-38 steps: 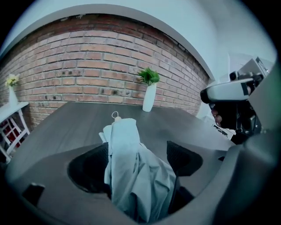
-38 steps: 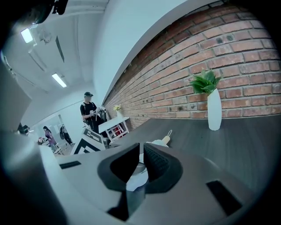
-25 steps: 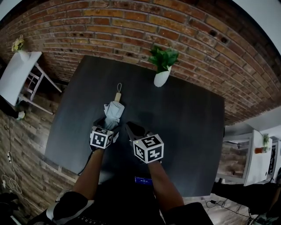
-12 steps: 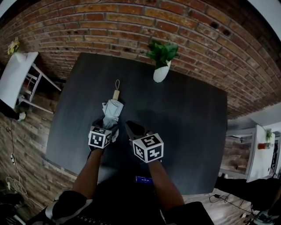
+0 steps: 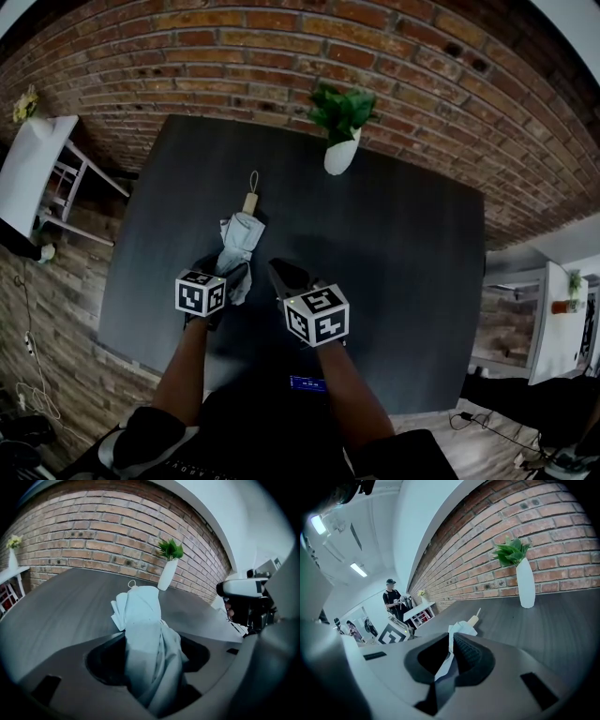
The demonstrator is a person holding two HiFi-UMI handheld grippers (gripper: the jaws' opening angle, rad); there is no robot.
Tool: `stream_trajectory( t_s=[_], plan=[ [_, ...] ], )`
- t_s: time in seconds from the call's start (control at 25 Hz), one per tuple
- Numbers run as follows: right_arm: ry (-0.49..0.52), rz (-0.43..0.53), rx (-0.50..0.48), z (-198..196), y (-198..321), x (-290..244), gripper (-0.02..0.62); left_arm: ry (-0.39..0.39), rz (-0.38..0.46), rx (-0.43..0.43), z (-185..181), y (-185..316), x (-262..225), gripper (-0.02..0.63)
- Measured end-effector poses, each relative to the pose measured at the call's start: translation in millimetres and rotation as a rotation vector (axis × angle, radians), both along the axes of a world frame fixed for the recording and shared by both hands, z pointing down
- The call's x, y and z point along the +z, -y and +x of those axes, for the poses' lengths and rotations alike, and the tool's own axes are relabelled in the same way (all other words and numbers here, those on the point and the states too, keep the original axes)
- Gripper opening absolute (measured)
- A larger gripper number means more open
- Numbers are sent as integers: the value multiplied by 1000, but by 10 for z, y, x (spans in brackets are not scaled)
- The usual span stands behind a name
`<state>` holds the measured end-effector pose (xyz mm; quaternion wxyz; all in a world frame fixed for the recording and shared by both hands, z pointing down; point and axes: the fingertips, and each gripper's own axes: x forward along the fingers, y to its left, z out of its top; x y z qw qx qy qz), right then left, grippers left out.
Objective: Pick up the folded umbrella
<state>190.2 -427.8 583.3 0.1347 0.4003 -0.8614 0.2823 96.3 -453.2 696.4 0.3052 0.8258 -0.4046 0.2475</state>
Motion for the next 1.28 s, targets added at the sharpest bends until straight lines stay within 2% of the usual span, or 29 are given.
stream_trajectory(
  t_s=[0.12, 0.28, 0.6, 0.76, 0.84, 0.88, 1.04, 1.12, 1.28],
  plan=[
    [-4, -7, 7, 16, -7, 30, 11, -37, 4, 3, -5, -23, -17, 277],
    [-9, -22, 12, 26, -4, 75, 11, -140, 15, -14, 21, -37, -110, 273],
    [14, -59, 22, -58, 25, 68, 14, -279, 40, 2, 102, -142, -351, 270],
    [58, -90, 20, -130, 42, 29, 145, -355, 79, 22, 154, -172, -591, 270],
    [81, -97, 27, -167, 57, -18, 156, -385, 98, 37, 166, -194, -716, 270],
    [93, -100, 29, -187, 61, -43, 189, -396, 108, 49, 174, -211, -776, 270],
    [128, -97, 35, -274, 63, -165, 213, -416, 154, 105, 205, -306, -989, 270],
    [140, -105, 43, -312, 50, -209, 293, -430, 177, 128, 220, -360, -1091, 272],
    [204, -125, 64, -381, 7, -354, 304, -464, 219, 168, 252, -464, -1310, 271]
  ],
)
